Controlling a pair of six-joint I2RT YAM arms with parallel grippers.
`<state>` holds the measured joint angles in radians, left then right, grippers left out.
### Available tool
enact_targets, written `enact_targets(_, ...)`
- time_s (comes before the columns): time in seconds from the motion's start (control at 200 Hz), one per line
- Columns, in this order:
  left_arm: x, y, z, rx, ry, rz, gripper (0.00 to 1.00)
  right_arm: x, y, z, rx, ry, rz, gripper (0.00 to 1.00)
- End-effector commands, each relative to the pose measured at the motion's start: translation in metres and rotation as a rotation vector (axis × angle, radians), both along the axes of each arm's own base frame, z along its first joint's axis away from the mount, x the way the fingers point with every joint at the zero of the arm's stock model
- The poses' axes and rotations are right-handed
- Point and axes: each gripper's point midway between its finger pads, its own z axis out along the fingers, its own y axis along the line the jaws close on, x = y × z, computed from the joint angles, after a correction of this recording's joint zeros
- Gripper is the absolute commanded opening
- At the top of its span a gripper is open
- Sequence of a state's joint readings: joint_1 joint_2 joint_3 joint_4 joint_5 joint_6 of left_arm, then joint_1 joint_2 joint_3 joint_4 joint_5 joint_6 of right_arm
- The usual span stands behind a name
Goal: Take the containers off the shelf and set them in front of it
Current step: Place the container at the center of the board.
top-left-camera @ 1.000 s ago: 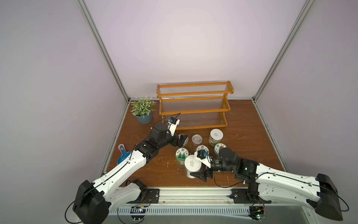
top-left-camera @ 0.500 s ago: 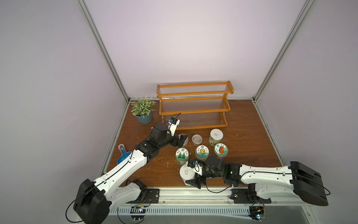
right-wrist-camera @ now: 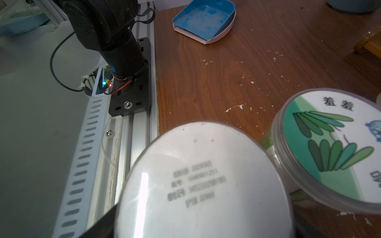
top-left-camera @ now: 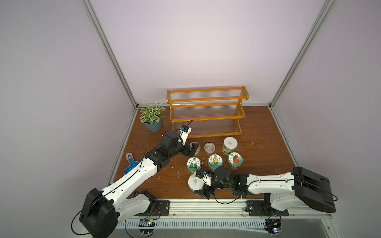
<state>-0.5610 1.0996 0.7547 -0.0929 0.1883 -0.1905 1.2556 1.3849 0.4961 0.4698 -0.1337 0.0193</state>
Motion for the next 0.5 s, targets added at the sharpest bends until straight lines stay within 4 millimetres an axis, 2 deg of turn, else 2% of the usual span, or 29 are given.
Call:
enact_targets(0.0, 0.007, 0.006, 0.008, 0.011, -0.014, 0.024, 1.00, 0.009, 0.007, 0.005, 0.007, -0.047, -0.025, 0.92)
enact_targets(0.245, 0.007, 0.006, 0.006, 0.014, -0.010, 0.025, 0.99, 0.012, 0.003, 0.000, -0.029, -0.053, -0.045, 0.99)
enact_targets(0.495, 0.007, 0.007, 0.006, 0.016, -0.011, 0.027, 0.99, 0.006, 0.002, 0.018, -0.004, -0.033, -0.024, 0.99)
